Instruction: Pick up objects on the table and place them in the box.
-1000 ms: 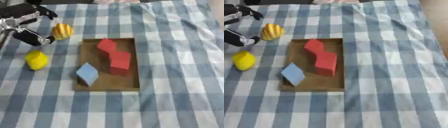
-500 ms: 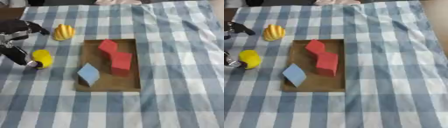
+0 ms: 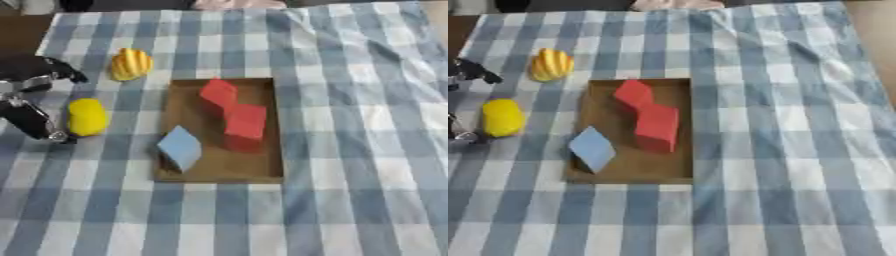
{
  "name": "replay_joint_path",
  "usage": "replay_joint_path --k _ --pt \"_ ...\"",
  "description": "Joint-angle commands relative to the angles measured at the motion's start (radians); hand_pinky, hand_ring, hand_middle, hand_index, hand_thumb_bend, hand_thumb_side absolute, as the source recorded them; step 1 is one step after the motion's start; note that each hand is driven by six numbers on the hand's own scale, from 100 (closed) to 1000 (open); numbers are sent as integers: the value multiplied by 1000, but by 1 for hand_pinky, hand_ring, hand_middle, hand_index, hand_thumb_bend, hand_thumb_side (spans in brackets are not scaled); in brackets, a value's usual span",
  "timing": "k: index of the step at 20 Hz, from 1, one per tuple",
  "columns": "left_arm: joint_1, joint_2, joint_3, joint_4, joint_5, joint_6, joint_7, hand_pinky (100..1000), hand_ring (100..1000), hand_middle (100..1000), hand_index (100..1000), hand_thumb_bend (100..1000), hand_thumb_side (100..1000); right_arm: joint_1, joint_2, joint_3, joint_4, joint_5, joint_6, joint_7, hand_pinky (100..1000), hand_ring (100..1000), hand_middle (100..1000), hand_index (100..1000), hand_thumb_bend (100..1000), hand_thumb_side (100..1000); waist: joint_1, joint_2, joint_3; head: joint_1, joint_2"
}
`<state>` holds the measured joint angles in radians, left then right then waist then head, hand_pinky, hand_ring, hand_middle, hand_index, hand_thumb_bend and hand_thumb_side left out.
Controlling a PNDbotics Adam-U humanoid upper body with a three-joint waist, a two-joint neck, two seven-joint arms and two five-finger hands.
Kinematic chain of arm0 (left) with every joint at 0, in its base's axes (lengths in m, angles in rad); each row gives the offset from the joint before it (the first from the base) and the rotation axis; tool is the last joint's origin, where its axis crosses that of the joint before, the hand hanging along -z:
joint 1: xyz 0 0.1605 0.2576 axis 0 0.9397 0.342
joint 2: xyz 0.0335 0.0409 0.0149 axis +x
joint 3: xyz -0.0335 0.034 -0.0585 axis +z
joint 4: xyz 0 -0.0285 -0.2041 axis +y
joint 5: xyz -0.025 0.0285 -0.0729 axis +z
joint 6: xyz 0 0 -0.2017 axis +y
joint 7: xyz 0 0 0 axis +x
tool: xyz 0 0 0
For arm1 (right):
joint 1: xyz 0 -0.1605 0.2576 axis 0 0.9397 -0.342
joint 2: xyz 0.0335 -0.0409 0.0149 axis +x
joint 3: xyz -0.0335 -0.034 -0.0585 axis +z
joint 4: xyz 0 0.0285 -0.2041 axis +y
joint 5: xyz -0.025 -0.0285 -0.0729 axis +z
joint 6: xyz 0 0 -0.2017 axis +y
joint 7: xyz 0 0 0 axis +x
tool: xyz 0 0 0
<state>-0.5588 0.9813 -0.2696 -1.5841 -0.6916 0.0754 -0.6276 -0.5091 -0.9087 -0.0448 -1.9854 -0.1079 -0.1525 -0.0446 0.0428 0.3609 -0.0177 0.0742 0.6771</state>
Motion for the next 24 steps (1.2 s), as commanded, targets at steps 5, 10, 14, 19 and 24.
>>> replay_joint_path --k 5,10,14,19,24 --pt "-32 -3 -13 59 11 -11 -4 912 868 795 903 519 339 -2 -12 -21 -15 5 5 -4 902 1000 683 762 100 522 -4 -16 -2 8 0" --pt "-45 -20 -20 77 23 -15 -5 908 863 791 913 479 333 -1 -9 -20 -15 4 9 -1 903 1000 680 761 100 521 -4 -15 -3 10 -1" --pt "-61 -35 -34 95 20 -15 -3 895 850 774 888 409 312 -2 -6 -19 -15 2 10 5 903 1000 681 762 100 518 -4 -16 -5 13 -3" --pt "-81 -60 -44 131 18 -11 7 845 789 701 815 274 225 -2 -4 -17 -15 -4 6 16 905 1000 683 763 100 518 -4 -16 -7 15 -2" --pt "-89 -71 -34 107 35 -2 48 730 641 550 680 100 165 0 -3 -19 -15 -10 5 20 907 1000 683 764 100 519 -5 -14 -8 13 0"
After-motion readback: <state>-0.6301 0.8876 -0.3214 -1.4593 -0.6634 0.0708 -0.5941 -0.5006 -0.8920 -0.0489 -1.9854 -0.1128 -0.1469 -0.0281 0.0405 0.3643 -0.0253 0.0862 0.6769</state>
